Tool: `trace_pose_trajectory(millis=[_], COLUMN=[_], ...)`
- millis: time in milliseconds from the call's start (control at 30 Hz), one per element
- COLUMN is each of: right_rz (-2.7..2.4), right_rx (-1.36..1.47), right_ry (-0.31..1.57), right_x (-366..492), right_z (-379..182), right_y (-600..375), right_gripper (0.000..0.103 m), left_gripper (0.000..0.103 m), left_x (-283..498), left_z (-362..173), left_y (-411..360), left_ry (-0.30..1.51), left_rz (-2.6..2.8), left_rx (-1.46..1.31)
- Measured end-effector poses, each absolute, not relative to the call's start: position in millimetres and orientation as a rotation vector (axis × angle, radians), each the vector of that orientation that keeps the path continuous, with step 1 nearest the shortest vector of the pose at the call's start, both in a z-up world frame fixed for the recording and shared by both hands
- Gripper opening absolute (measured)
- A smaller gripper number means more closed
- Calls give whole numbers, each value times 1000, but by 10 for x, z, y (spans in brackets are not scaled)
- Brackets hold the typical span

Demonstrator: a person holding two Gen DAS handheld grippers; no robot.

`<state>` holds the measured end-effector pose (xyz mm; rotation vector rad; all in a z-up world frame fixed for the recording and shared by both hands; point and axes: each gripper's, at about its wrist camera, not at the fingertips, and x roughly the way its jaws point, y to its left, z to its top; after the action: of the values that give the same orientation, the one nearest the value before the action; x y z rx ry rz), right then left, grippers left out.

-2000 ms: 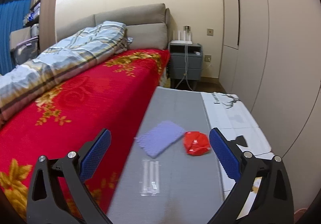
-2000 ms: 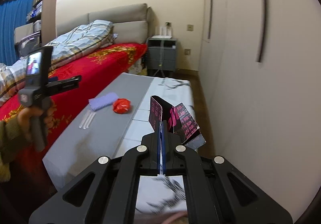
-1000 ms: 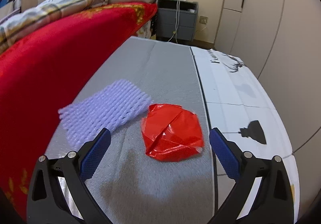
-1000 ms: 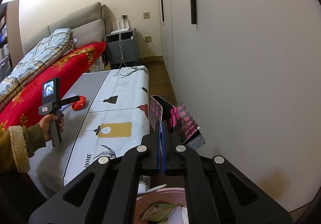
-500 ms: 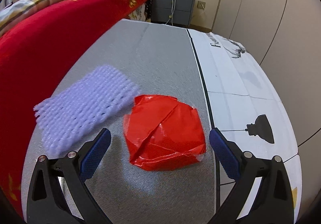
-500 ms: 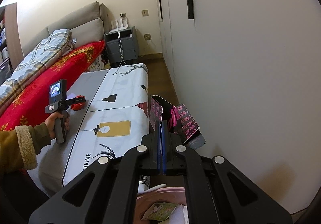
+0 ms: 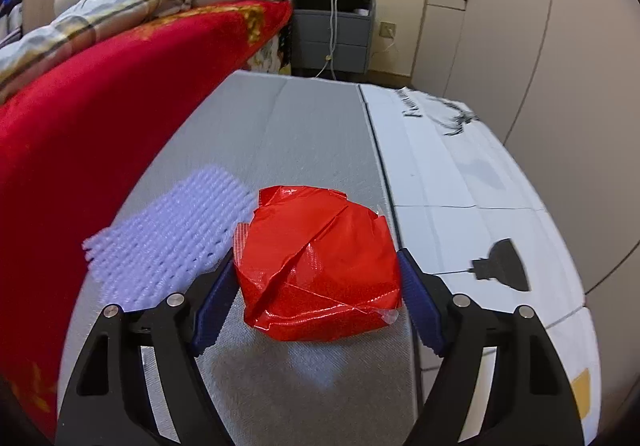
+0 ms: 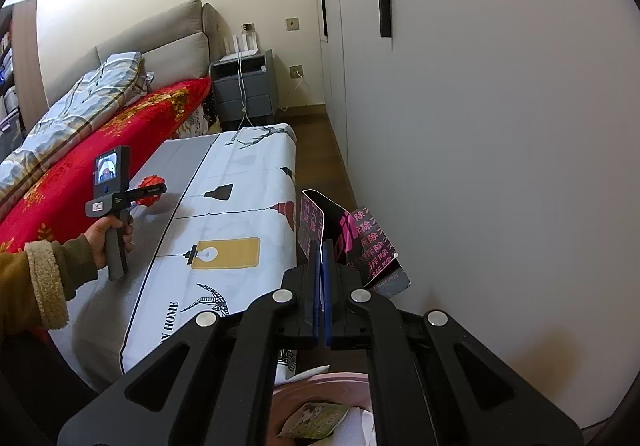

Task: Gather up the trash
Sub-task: 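Grasp the red plastic bag with the left tool and lift it, then carry the red bag and pink card over the pink bin and release both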

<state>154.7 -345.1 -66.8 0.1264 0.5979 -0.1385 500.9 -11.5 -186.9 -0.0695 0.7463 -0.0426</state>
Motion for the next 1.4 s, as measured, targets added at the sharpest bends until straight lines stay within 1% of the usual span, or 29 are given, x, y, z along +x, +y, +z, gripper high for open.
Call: trace_pose_trajectory(millis=[167,333,433,533,667,833,1033,1200,1400], right_rz=[-131,-119,-112,-102,-79,-55,-62,-51,-53], right_rx=[131,110,102,94,94,92,133,134,142], right_ry=[573,530,498,462,416,382,393,422,472], right_x=[1477,1345,1255,1160,1027,857,606,360,70], right_z=[-604,-491,-411,-326,-219,-146,-129,-166,-344], right_y=[-3456,-3420,-3385,-3338,-3284,-3207,-3182,-3076,-2965], right_gripper=[2,2,2,2,2,2,2,2,2], left_gripper=[74,74,74,74,74,74,74,74,74], left_x=[4772,4384,4054,3695,3101,2439,1774,1432,1166], left_z=[-1513,-939,-550,-269,-35,-6,-122,-273,-433], left_y=[-175,-227,-267,-293,-335,-387,-424,-468,-683], left_ry=[706,619,571,541,531,546,566,573,567], left_rz=[-85,-139,-175,-207,-250,-288,-310,-327,-383], left_rx=[-28,-9,1,1,-23,-35,-51,-30,38])
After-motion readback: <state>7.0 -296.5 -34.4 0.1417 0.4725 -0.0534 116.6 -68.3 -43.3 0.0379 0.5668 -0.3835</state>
